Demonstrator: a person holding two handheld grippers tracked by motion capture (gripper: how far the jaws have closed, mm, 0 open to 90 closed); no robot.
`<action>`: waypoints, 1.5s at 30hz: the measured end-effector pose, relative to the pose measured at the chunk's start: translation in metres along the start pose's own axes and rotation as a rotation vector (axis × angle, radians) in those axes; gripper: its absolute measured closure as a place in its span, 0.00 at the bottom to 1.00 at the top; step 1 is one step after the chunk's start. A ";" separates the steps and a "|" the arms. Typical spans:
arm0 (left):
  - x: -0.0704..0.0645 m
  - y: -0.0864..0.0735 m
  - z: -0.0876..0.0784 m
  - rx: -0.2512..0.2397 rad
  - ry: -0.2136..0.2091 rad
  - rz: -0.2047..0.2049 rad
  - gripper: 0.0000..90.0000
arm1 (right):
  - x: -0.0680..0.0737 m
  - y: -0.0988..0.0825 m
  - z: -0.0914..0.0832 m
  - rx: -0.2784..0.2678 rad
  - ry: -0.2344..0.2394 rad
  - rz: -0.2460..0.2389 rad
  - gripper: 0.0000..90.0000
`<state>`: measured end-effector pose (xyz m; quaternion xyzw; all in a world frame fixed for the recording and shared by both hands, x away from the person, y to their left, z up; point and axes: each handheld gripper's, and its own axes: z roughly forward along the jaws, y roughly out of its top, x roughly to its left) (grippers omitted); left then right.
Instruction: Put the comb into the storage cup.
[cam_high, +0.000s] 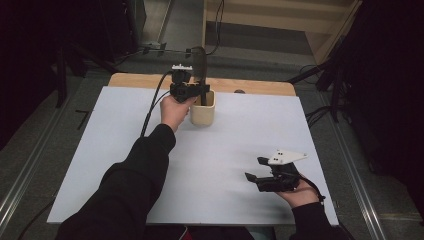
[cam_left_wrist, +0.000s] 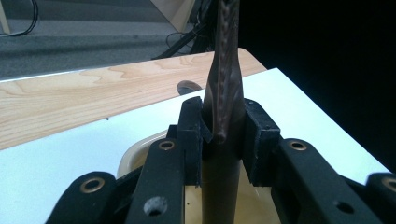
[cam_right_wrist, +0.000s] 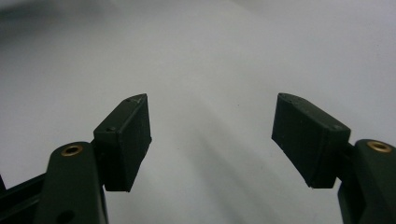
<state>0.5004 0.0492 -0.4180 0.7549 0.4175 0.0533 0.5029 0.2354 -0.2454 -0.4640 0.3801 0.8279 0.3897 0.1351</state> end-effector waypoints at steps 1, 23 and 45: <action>0.000 0.000 0.000 0.002 0.002 0.002 0.80 | 0.000 0.000 0.000 0.001 0.001 -0.001 0.29; 0.015 -0.002 -0.018 -0.023 -0.019 -0.015 0.33 | 0.001 0.000 0.000 -0.004 0.002 -0.001 0.29; 0.029 -0.015 -0.053 0.010 -0.075 -0.076 0.30 | 0.001 0.000 0.001 0.001 -0.003 -0.003 0.29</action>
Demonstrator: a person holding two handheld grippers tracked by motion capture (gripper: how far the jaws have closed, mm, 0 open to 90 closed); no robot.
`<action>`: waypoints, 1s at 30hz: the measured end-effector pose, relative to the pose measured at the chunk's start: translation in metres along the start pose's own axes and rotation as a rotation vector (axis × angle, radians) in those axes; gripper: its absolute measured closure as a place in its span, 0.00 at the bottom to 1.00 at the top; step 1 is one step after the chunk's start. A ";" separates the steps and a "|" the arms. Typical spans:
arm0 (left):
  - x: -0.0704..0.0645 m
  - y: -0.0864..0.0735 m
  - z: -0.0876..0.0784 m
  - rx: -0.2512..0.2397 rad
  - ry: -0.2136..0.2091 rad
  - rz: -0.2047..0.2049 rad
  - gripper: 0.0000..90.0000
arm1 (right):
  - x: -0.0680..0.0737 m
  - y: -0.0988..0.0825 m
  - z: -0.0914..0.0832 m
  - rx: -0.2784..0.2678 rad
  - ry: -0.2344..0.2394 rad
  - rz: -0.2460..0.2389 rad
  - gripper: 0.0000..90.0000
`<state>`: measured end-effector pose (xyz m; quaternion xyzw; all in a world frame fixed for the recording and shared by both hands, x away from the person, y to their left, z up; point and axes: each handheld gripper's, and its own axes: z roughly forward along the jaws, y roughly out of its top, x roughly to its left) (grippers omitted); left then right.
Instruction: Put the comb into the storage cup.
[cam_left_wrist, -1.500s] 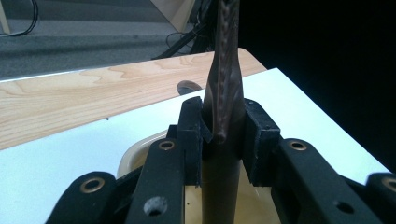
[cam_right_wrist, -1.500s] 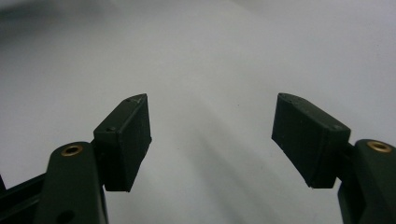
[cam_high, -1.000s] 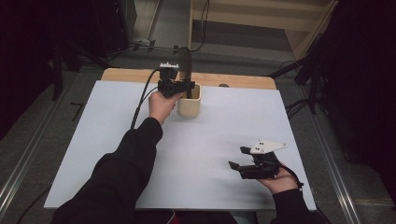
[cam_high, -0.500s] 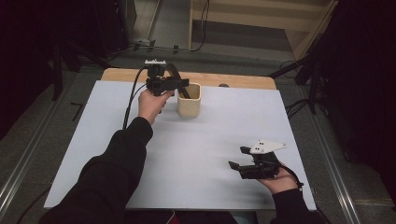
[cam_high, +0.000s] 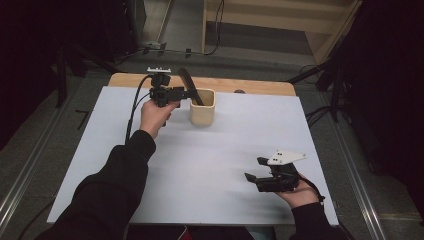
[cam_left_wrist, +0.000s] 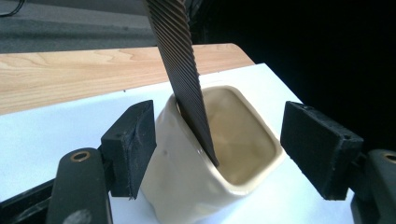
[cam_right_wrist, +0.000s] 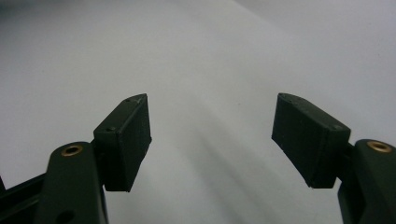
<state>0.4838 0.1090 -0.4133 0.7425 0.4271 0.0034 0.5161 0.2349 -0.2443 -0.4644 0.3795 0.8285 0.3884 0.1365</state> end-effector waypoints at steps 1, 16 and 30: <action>0.001 0.000 -0.002 0.003 -0.008 -0.007 0.30 | 0.000 0.000 0.000 0.000 0.000 -0.001 0.29; -0.001 -0.015 -0.021 0.049 -0.024 0.002 0.30 | 0.000 0.001 0.002 0.004 -0.003 -0.003 0.29; 0.000 -0.027 -0.035 0.070 -0.046 0.000 0.30 | -0.001 0.002 0.005 0.014 -0.006 -0.006 0.29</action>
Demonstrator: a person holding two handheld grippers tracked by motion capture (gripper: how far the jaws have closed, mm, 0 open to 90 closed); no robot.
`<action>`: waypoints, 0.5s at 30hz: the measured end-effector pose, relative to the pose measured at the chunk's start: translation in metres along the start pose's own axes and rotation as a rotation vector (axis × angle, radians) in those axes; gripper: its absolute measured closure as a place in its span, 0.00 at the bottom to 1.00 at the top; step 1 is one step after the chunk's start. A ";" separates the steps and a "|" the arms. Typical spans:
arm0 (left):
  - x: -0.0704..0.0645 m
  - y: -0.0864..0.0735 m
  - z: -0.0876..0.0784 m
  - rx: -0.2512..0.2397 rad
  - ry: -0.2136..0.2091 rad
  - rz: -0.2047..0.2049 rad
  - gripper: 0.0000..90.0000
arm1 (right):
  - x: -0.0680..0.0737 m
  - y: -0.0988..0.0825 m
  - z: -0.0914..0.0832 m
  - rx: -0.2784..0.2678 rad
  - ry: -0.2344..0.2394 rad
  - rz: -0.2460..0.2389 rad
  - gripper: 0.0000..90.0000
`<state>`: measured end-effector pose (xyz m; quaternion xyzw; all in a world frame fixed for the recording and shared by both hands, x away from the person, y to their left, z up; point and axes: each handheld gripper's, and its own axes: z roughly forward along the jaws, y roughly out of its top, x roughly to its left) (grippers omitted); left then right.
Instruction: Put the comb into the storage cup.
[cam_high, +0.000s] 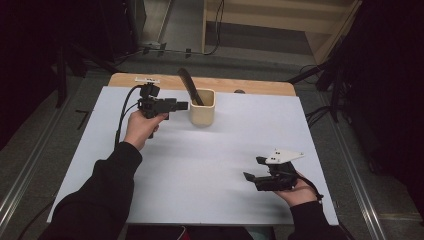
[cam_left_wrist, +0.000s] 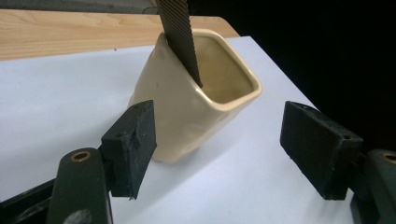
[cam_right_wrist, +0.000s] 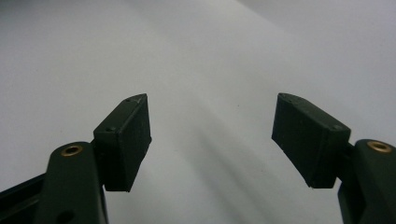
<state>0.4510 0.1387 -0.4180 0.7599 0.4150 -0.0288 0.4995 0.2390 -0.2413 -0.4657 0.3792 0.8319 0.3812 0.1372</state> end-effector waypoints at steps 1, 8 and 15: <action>0.000 -0.001 -0.001 0.000 -0.002 -0.002 0.30 | 0.000 0.000 0.000 0.000 0.000 -0.001 0.29; -0.002 -0.008 -0.005 0.008 -0.020 -0.008 0.30 | 0.000 0.002 0.002 0.002 0.003 -0.001 0.29; -0.004 -0.020 -0.009 0.017 -0.020 -0.004 0.31 | 0.000 0.003 0.004 0.000 0.006 -0.008 0.29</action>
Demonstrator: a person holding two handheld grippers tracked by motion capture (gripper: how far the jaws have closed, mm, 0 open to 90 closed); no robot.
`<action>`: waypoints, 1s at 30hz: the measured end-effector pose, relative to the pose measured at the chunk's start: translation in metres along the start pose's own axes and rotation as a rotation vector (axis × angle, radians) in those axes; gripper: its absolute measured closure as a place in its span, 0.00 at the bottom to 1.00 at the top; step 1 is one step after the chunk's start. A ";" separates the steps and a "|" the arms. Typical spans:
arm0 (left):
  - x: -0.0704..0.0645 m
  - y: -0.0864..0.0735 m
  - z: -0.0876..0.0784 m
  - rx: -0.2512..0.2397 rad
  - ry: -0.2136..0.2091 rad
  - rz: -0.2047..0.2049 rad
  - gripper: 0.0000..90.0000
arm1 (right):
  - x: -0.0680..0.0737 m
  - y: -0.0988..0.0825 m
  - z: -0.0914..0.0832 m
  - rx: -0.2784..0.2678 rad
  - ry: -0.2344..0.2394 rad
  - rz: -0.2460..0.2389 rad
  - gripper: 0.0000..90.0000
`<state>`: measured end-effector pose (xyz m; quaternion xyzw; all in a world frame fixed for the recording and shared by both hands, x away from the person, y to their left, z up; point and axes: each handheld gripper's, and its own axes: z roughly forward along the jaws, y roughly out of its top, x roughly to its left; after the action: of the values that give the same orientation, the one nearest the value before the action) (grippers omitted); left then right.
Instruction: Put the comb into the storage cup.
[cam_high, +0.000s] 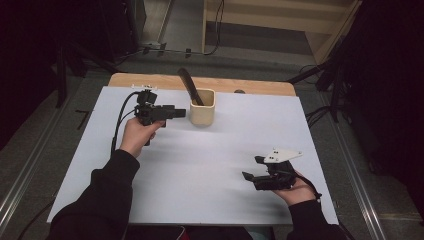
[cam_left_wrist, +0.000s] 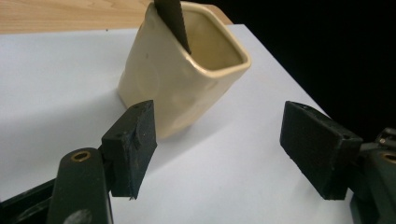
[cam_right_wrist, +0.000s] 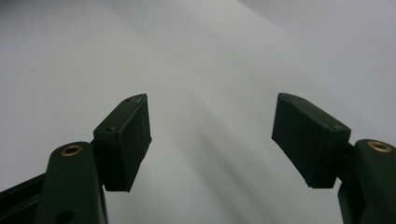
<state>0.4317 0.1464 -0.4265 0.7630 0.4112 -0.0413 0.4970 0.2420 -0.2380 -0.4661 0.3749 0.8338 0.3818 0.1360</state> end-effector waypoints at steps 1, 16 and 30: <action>0.000 -0.002 0.000 0.008 0.006 0.001 0.31 | 0.000 0.000 0.000 0.000 0.001 0.002 0.29; -0.002 -0.019 -0.009 0.048 0.021 -0.024 0.30 | -0.002 0.000 0.001 -0.001 0.001 0.005 0.29; -0.009 -0.034 -0.017 0.067 0.003 -0.029 0.30 | -0.004 0.000 0.002 0.002 -0.003 0.011 0.29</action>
<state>0.3967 0.1598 -0.4385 0.7733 0.4213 -0.0613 0.4698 0.2461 -0.2401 -0.4678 0.3804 0.8318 0.3811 0.1346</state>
